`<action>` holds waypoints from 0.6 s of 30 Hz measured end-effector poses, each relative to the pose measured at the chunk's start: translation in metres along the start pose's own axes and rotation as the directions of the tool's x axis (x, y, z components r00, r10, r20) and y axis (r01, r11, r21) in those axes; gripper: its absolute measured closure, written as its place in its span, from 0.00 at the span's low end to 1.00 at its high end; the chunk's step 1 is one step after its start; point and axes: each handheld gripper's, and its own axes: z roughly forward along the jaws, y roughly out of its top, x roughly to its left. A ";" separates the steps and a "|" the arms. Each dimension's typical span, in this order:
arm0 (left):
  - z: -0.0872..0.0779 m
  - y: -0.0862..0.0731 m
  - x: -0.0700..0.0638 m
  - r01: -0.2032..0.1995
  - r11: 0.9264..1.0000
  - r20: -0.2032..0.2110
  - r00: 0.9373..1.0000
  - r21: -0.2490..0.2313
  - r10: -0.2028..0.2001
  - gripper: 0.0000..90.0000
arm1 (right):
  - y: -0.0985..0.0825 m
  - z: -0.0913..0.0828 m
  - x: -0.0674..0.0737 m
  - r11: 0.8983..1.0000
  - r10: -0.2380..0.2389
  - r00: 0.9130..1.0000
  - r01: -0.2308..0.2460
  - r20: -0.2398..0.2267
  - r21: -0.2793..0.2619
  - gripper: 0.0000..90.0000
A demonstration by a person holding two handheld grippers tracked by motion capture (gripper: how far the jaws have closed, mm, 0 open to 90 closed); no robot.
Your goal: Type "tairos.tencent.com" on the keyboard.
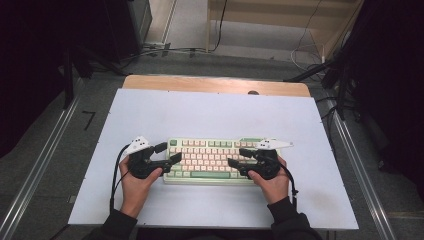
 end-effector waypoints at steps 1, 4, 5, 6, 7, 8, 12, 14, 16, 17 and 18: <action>-0.002 0.000 0.001 -0.001 1.000 -0.005 1.000 -0.004 0.001 0.28 | 0.000 -0.001 -0.001 1.000 0.000 1.000 0.000 0.003 -0.003 0.36; -0.007 0.000 0.004 0.000 1.000 -0.017 1.000 -0.012 0.000 0.28 | -0.001 -0.004 -0.003 1.000 0.006 1.000 -0.006 0.009 -0.009 0.36; -0.008 0.000 0.005 -0.001 1.000 -0.019 1.000 -0.013 0.001 0.28 | -0.001 -0.006 -0.004 1.000 0.006 1.000 -0.006 0.011 -0.012 0.36; -0.010 0.000 0.006 -0.002 1.000 -0.027 1.000 -0.015 0.002 0.28 | -0.001 -0.007 -0.005 1.000 0.010 1.000 -0.009 0.015 -0.014 0.36; -0.012 -0.001 0.007 0.000 1.000 -0.033 0.999 -0.017 -0.001 0.28 | -0.002 -0.009 -0.007 1.000 0.011 1.000 -0.011 0.018 -0.018 0.36; -0.013 -0.001 0.008 -0.001 1.000 -0.037 0.999 -0.019 0.000 0.28 | -0.002 -0.010 -0.008 1.000 0.013 1.000 -0.013 0.023 -0.021 0.36; -0.020 -0.001 0.014 0.010 1.000 -0.052 0.999 -0.026 -0.012 0.28 | -0.003 -0.018 -0.013 0.999 0.029 0.999 -0.028 0.033 -0.035 0.36; -0.023 -0.002 0.017 0.016 0.999 -0.061 0.998 -0.030 -0.018 0.28 | -0.004 -0.022 -0.016 0.999 0.035 0.999 -0.034 0.041 -0.040 0.36; -0.026 -0.003 0.020 0.020 0.999 -0.069 0.997 -0.034 -0.023 0.28 | -0.005 -0.025 -0.019 0.998 0.041 0.998 -0.039 0.049 -0.045 0.36; -0.027 -0.003 0.021 0.023 0.999 -0.072 0.997 -0.036 -0.026 0.28 | -0.005 -0.027 -0.020 0.998 0.040 0.998 -0.038 0.055 -0.046 0.36; -0.029 -0.003 0.022 0.024 0.999 -0.073 0.997 -0.038 -0.027 0.28 | -0.006 -0.029 -0.021 0.998 0.045 0.997 -0.042 0.057 -0.049 0.36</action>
